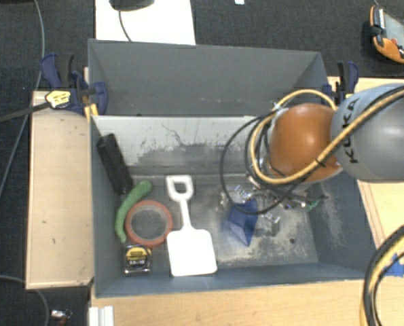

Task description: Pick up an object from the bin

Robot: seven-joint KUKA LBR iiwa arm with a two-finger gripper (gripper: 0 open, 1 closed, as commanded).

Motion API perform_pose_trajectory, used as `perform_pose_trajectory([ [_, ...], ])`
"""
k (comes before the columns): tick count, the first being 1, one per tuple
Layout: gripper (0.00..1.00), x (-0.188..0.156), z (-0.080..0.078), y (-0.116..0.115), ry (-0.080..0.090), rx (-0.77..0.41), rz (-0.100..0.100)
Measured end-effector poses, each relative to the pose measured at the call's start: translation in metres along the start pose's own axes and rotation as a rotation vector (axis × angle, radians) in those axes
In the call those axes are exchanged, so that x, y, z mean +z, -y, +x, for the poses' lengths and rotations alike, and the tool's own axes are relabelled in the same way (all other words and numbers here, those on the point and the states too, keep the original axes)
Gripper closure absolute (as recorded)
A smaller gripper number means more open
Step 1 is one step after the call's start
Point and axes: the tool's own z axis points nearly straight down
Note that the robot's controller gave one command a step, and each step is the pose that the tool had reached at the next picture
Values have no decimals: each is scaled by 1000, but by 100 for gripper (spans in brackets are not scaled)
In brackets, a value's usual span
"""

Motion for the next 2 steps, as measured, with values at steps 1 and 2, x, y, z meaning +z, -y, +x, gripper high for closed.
perform_pose_trajectory([
  [1,100,-1,-28,-10,5,-352,-6],
  [2,100,-1,-28,-10,5,-351,-6],
])
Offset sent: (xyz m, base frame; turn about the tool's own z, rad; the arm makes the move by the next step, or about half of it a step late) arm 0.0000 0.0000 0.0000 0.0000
